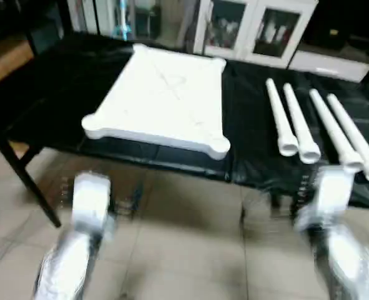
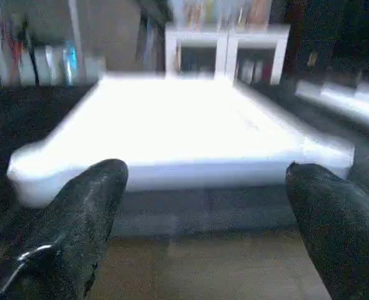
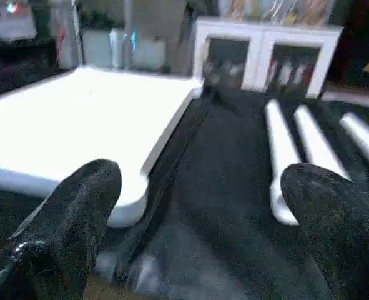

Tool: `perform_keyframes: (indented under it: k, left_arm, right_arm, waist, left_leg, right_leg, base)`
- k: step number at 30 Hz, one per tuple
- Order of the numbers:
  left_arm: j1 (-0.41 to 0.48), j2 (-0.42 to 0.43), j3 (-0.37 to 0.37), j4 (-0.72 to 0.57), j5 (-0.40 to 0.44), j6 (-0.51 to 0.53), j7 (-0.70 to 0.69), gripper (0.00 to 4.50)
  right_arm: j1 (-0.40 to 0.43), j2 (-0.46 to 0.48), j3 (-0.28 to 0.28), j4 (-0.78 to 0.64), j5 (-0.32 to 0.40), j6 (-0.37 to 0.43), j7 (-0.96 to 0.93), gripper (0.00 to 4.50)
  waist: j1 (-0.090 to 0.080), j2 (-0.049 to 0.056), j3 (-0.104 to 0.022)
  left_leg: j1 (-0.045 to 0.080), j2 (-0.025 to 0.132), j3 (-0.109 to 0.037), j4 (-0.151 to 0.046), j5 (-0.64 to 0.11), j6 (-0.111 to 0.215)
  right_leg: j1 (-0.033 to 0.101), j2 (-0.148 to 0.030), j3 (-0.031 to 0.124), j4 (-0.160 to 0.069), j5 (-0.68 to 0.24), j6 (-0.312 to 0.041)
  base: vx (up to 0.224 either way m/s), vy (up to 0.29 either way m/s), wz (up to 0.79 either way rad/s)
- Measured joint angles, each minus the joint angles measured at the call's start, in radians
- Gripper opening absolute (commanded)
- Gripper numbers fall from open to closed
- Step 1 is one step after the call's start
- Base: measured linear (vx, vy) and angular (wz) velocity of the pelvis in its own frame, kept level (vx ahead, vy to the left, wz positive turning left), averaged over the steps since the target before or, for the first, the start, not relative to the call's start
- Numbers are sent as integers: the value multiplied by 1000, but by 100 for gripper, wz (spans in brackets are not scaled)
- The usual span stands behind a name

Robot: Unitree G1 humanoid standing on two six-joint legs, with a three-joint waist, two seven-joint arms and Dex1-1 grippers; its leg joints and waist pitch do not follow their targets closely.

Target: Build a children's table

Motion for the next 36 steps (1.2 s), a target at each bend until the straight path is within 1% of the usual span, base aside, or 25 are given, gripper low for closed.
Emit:
perform_keyframes:
  k: [1,2,3,4,5,8,9,11,12,16,21,22,23,24,25,26,27,28,30,31,32,33,34,35,36]
  left_arm:
    - [-39,-16,0,27,16,10,20,445]
    - [-76,-28,0,54,32,16,42,445]
    - [-88,-39,0,63,44,17,64,445]
    - [-99,-55,2,65,54,38,91,445]
    - [-119,-65,1,67,53,84,110,445]
    - [-146,-28,-30,52,59,124,86,445]
    - [-146,-26,-37,48,59,133,79,445]
    - [-138,-34,-40,42,58,139,70,445]
    - [-127,-40,-41,33,62,138,70,445]
    - [-104,-70,-47,30,81,141,113,445]
    - [-94,-53,-58,30,90,142,118,445]
    - [-95,-51,-58,30,96,142,118,445]
    - [-95,-50,-58,31,102,142,117,445]
    - [-98,-49,-56,32,107,142,117,445]
    - [-102,-49,-56,34,109,143,116,445]
    - [-105,-49,-58,36,109,143,111,445]
    - [-106,-49,-59,38,109,143,110,445]
    - [-108,-48,-60,41,109,143,109,445]
    - [-110,-46,-62,44,110,143,109,445]
    - [-110,-45,-62,44,110,143,109,445]
    - [-110,-42,-62,44,110,143,109,445]
    - [-110,-41,-61,44,110,143,109,445]
    - [-110,-39,-62,44,110,143,109,445]
    - [-110,-40,-62,44,110,143,109,445]
    - [-112,-41,-65,44,110,144,109,445]
  right_arm:
    - [-36,-3,1,17,-16,5,-13,450]
    - [-72,-8,2,36,-31,8,-25,450]
    - [-87,-10,3,47,-49,9,-36,450]
    - [-104,-11,6,73,-59,8,-42,450]
    - [-132,-17,12,121,-66,4,-41,450]
    - [-188,-17,30,185,-86,1,-46,450]
    - [-195,-17,33,190,-91,1,-50,450]
    - [-198,-13,39,190,-93,1,-49,450]
    - [-195,0,38,190,-79,3,-42,450]
    - [-146,13,70,202,-71,15,-21,450]
    - [-133,13,58,218,-75,35,-26,450]
    - [-131,11,54,218,-75,36,-28,450]
    - [-130,10,53,218,-75,37,-29,450]
    - [-128,10,54,218,-75,37,-27,450]
    - [-126,3,56,220,-78,38,-24,450]
    - [-126,-3,58,222,-80,38,-20,450]
    - [-127,-4,58,224,-82,38,-19,450]
    - [-129,-5,59,227,-83,38,-17,450]
    - [-143,-6,60,231,-83,38,-10,450]
    - [-146,-7,61,231,-83,38,-7,450]
    - [-146,-7,63,231,-83,38,-4,450]
    - [-146,-7,62,231,-83,38,-3,450]
    - [-146,-9,62,232,-83,38,-2,450]
    - [-145,-13,62,232,-83,38,-1,450]
    - [-142,-17,59,232,-83,37,2,450]
  waist:
    - [-1,0,0]
    - [-2,0,-1]
    - [-2,0,-1]
    - [-3,-1,-1]
    - [-5,0,-1]
    - [-4,2,1]
    - [0,3,1]
    - [2,2,1]
    - [4,2,1]
    - [4,1,1]
    - [2,-4,2]
    - [2,-3,2]
    - [7,-3,2]
    - [6,-3,2]
    - [5,-3,2]
    - [3,-2,2]
    - [2,-2,2]
    - [-1,-2,3]
    - [-6,-4,7]
    - [-11,-4,8]
    - [-26,-6,10]
    - [-34,-6,11]
    - [-52,-7,11]
    - [-66,-9,10]
    - [-77,-21,4]
  left_leg:
    - [-1,0,0,1,1,-1]
    - [-7,0,0,2,2,-2]
    - [-10,0,-1,3,3,-2]
    - [-10,0,-1,4,3,-3]
    - [-11,1,-1,6,4,-5]
    - [-12,1,-1,6,3,-4]
    - [-12,1,-1,6,3,-4]
    - [-13,1,-1,6,3,-4]
    - [-13,1,-1,6,3,-3]
    - [-12,1,-1,7,0,1]
    - [-11,1,-1,9,1,0]
    - [-9,3,3,10,1,-1]
    - [-7,10,13,14,1,-1]
    - [-8,12,16,15,1,-2]
    - [-7,13,22,15,1,-2]
    - [-3,15,33,15,0,0]
    - [4,16,37,15,-4,-1]
    - [12,15,38,16,-11,-2]
    - [44,15,40,20,-31,-9]
    - [55,16,39,21,-42,-13]
    - [78,18,35,22,-57,-19]
    - [87,20,34,22,-65,-24]
    - [103,26,32,22,-77,-30]
    - [112,27,25,22,-92,-41]
    - [111,24,11,24,-99,-43]
  right_leg:
    - [1,0,1,0,1,0]
    - [-1,0,1,0,6,-2]
    - [-2,0,0,0,7,-3]
    - [-2,1,0,0,9,0]
    - [-2,1,-1,1,10,2]
    - [-4,1,-1,1,9,0]
    - [-4,1,-1,0,8,0]
    - [-4,1,-1,0,6,-4]
    - [-3,1,-1,0,6,-4]
    - [-3,0,-1,0,5,-5]
    - [-2,0,-1,1,10,-5]
    - [-6,2,3,0,10,-3]
    - [-13,13,18,0,11,0]
    - [-17,17,27,0,13,1]
    - [-22,18,31,0,16,2]
    - [-26,23,41,0,18,2]
    - [-27,32,50,0,18,2]
    - [-26,34,55,0,18,2]
    - [-22,34,52,-1,17,1]
    - [-20,33,50,-1,16,-1]
    - [-16,29,34,-2,9,-12]
    - [-16,23,21,-2,5,-19]
    - [-15,12,-8,-2,0,-28]
    - [-11,-1,-29,-2,3,-33]
    - [-8,-4,-41,-6,12,-36]
  base:
    - [0,0,0]
    - [0,0,0]
    - [0,0,0]
    - [0,0,0]
    - [0,0,0]
    - [0,0,0]
    - [0,0,0]
    - [0,0,0]
    - [0,0,0]
    - [0,0,0]
    - [0,0,0]
    - [-60,2,-15]
    - [0,0,0]
    - [-44,9,-26]
    - [-23,11,-26]
    - [-23,11,-26]
    - [-11,6,-39]
    - [4,8,-52]
    - [13,17,-62]
    - [36,32,-90]
    - [36,32,-90]
    - [59,32,-96]
    - [104,34,-99]
    - [104,34,-99]
    - [102,13,-78]
